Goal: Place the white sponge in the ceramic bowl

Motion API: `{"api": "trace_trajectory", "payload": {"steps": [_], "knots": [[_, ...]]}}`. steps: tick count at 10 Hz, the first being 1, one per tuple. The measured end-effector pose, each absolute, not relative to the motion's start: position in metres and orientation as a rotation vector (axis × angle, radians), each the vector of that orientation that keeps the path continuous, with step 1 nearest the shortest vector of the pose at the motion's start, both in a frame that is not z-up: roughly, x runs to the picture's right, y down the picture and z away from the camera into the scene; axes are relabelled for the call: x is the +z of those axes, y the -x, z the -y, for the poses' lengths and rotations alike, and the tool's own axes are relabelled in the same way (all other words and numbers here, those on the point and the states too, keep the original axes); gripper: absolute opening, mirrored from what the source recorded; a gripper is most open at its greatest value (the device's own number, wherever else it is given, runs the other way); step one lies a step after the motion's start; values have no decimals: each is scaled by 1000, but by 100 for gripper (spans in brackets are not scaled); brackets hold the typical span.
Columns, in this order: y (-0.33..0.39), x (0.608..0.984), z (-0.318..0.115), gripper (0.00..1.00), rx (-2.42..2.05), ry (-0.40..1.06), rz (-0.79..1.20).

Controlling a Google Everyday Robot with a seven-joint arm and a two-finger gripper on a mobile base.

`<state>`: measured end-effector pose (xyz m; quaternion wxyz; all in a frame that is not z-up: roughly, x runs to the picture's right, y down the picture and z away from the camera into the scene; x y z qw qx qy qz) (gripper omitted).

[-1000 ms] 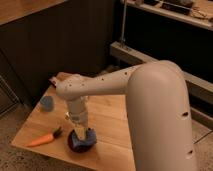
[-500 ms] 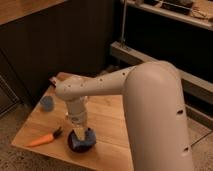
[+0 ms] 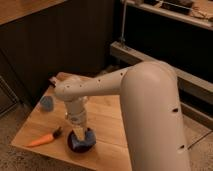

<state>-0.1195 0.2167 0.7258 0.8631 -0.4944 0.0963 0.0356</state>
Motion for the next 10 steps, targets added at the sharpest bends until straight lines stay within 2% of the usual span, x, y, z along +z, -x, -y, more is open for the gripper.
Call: {"api": "trace_trajectory", "payload": {"steps": [1, 10], "knots": [[120, 728, -218, 71, 74, 1037, -208], [123, 739, -215, 71, 115, 1034, -225]]}}
